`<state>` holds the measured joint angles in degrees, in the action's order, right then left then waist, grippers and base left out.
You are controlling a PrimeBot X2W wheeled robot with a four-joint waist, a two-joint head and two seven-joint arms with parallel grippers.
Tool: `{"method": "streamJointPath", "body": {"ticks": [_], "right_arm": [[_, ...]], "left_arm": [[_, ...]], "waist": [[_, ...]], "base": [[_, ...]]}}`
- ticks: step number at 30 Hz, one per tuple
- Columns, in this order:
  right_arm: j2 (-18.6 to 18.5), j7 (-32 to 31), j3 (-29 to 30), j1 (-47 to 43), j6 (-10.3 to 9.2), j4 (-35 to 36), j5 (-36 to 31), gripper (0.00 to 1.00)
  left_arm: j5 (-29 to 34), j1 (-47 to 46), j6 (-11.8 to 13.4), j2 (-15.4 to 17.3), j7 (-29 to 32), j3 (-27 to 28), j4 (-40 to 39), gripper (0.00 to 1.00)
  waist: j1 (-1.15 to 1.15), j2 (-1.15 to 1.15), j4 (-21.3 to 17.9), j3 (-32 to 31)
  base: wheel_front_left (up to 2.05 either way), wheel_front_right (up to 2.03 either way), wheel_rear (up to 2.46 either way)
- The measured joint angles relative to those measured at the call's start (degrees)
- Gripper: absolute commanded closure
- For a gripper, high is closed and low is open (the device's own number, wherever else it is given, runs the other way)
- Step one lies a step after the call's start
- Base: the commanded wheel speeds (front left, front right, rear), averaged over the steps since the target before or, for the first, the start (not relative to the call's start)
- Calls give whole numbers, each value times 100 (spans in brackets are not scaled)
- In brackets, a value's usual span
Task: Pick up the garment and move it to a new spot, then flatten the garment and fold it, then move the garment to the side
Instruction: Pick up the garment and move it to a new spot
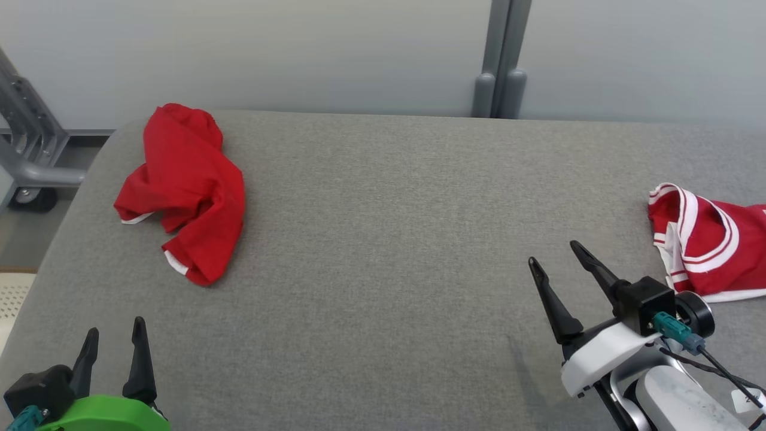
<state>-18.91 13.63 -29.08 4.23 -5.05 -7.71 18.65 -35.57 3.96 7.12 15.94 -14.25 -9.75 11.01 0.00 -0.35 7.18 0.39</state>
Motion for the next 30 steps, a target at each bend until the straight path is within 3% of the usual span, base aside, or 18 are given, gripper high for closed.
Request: {"method": "streamJointPath", "body": {"ticks": [13, 18, 22, 30], "right_arm": [[252, -16, -186, -10, -10, -99, -66, 0], [219, -143, -187, 14, -10, -26, -118, 0], [162, -246, -178, 146, -11, 16, -158, 0], [67, -478, -266, 387, -1, 190, -260, 0]], "left_arm": [[49, 69, 0, 53, 0, 65, -169, 0], [-53, -284, -113, 27, 145, -113, -280, 0], [-313, -1070, -247, -111, 479, -248, -326, 0], [-564, -2249, -344, -281, 1413, -512, 432, 0]], "waist": [[0, 0, 918, -147], [0, 0, 975, 8], [0, 0, 960, 251], [0, 0, 776, 838]], "base": [[0, 0, 0], [0, 0, 0], [0, 0, 0], [0, 0, 0]]}}
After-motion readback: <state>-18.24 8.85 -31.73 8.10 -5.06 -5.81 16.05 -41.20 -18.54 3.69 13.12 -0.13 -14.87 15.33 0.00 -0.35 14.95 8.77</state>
